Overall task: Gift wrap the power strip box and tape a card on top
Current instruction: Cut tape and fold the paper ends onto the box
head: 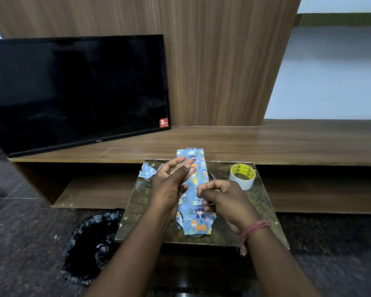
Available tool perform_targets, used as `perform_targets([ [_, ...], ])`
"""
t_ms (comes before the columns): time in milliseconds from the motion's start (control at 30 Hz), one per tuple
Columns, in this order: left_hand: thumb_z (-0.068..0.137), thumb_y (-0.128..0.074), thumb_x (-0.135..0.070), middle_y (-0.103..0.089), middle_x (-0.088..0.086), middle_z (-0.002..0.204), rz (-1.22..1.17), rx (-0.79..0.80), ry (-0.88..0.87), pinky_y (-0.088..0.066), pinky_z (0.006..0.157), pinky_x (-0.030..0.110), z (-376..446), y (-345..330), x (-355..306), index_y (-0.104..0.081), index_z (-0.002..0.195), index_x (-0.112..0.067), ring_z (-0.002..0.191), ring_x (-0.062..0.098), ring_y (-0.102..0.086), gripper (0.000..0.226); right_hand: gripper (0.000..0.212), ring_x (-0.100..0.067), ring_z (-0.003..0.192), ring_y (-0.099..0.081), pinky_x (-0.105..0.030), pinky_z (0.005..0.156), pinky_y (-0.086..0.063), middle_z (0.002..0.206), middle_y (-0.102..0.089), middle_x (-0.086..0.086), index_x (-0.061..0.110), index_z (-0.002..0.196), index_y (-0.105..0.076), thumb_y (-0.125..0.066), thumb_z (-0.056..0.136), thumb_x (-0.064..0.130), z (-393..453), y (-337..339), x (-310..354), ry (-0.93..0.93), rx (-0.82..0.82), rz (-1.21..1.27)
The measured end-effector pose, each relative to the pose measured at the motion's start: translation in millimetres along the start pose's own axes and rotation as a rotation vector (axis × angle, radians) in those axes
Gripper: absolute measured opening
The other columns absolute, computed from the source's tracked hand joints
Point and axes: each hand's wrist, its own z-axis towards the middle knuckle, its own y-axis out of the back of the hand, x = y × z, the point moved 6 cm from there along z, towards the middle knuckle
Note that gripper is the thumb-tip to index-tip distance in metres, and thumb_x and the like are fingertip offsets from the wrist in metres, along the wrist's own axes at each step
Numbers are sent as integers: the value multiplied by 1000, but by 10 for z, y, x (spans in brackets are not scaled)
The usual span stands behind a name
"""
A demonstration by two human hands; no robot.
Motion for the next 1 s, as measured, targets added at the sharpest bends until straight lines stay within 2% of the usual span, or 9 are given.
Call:
perform_targets([
  [100, 94, -70, -14, -76, -1, 116, -18, -7, -24, -48, 82, 26, 33, 10, 2, -61, 127, -14, 108, 11, -72, 34, 7, -16, 59, -57, -27, 56, -54, 74, -72, -10, 3, 91, -71, -66, 91, -2, 20, -24, 35, 29, 18, 1],
  [233, 95, -68, -11, -76, 1, 116, -86, -24, -3, -52, 98, 36, 84, 24, 30, -60, 130, -11, 108, 13, -72, 37, 6, -14, 58, -59, -27, 58, -54, 72, -73, -8, 3, 94, -70, -70, 90, 0, 74, -27, 61, 93, -32, -50],
  [333, 95, -66, -5, -76, 6, 116, -141, -28, 12, -60, 90, 36, 132, 31, 54, -61, 128, -8, 109, 19, -73, 33, 1, -12, 55, -58, -27, 58, -54, 71, -73, -8, 4, 88, -73, -73, 88, 3, 106, -12, 61, 109, -67, -93],
  [467, 94, -67, -4, -76, 8, 116, -159, -42, 6, -62, 83, 33, 168, 43, 64, -62, 124, -9, 110, 22, -72, 31, 6, -15, 52, -58, -30, 59, -54, 72, -72, -11, 4, 85, -73, -75, 87, 9, 150, 4, 34, 76, -89, -90],
  [667, 94, -66, -1, -75, 11, 116, -187, -60, 1, -62, 74, 30, 212, 68, 64, -61, 123, -10, 102, 21, -74, 31, 9, -13, 53, -55, -28, 57, -54, 72, -69, -10, -1, 88, -71, -69, 93, 7, 163, -8, 16, -9, -13, -47],
  [833, 93, -67, 0, -76, 13, 114, -174, -68, -31, -62, 75, 30, 217, 51, 46, -61, 122, -11, 98, 21, -75, 32, 13, -12, 53, -52, -28, 53, -52, 71, -67, -8, 4, 84, -68, -65, 96, 8, 169, 9, 75, 1, 23, -129],
  [1000, 94, -67, -4, -76, 6, 114, -175, -67, -35, -61, 76, 28, 197, 7, 76, -62, 120, -12, 97, 16, -73, 28, 10, -11, 52, -55, -29, 57, -56, 73, -64, -10, -1, 92, -67, -61, 98, 4, 167, -2, 28, 13, 15, -66],
])
